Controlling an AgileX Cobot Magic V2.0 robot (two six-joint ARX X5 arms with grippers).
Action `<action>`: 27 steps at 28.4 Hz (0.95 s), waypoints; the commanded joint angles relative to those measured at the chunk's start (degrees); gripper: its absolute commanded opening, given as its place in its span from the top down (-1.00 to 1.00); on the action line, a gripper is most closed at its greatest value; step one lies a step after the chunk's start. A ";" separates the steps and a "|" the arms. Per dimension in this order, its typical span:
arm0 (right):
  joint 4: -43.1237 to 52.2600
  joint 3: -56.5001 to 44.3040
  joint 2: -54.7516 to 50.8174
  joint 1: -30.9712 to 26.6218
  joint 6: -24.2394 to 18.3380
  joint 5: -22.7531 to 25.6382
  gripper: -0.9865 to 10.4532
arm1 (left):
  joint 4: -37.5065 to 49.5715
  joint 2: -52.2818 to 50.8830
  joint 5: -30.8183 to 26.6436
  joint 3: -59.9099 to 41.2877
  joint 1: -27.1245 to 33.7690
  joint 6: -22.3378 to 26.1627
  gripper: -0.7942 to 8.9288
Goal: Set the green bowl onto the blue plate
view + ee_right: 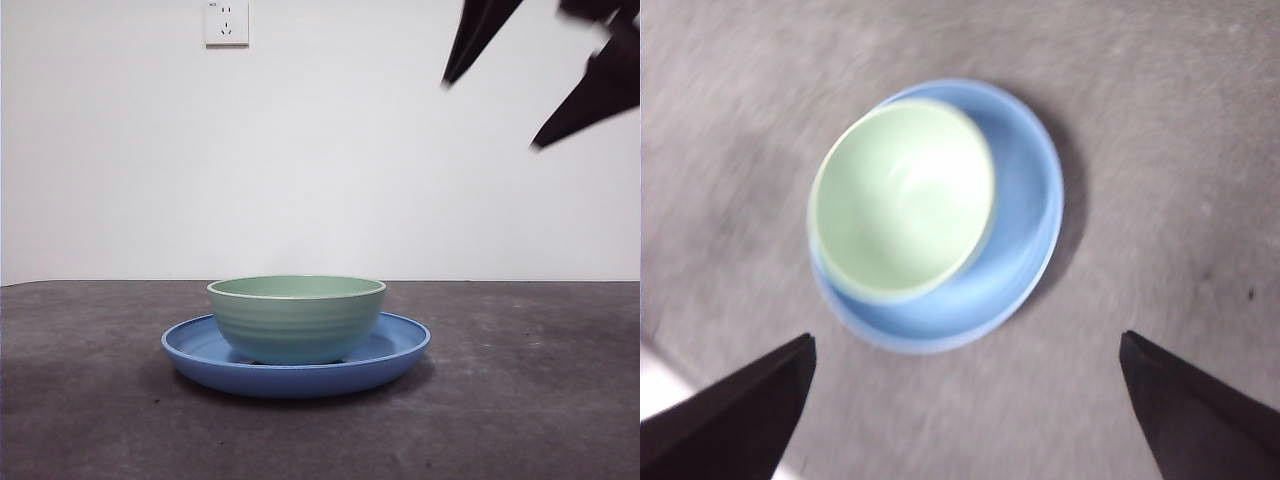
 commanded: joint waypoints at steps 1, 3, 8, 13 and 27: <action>-4.52 0.81 -4.76 1.27 -4.24 0.37 -0.03 | 0.61 0.11 -0.24 0.66 -0.46 0.92 -0.36; -8.04 0.81 -8.63 2.25 -5.44 0.52 -0.03 | 0.61 0.11 -0.24 0.66 -0.46 0.92 -0.36; -16.94 0.81 -16.90 3.96 -6.71 1.31 -0.03 | 0.61 0.11 -0.24 0.66 -0.46 0.87 -0.36; -23.41 0.81 -24.61 4.20 -6.80 1.33 -0.03 | 0.46 0.11 -0.22 0.66 -0.46 0.55 -0.36; -26.47 0.79 -36.30 4.17 -6.75 1.33 -0.03 | 0.46 0.09 -0.22 0.66 -0.46 0.48 -0.30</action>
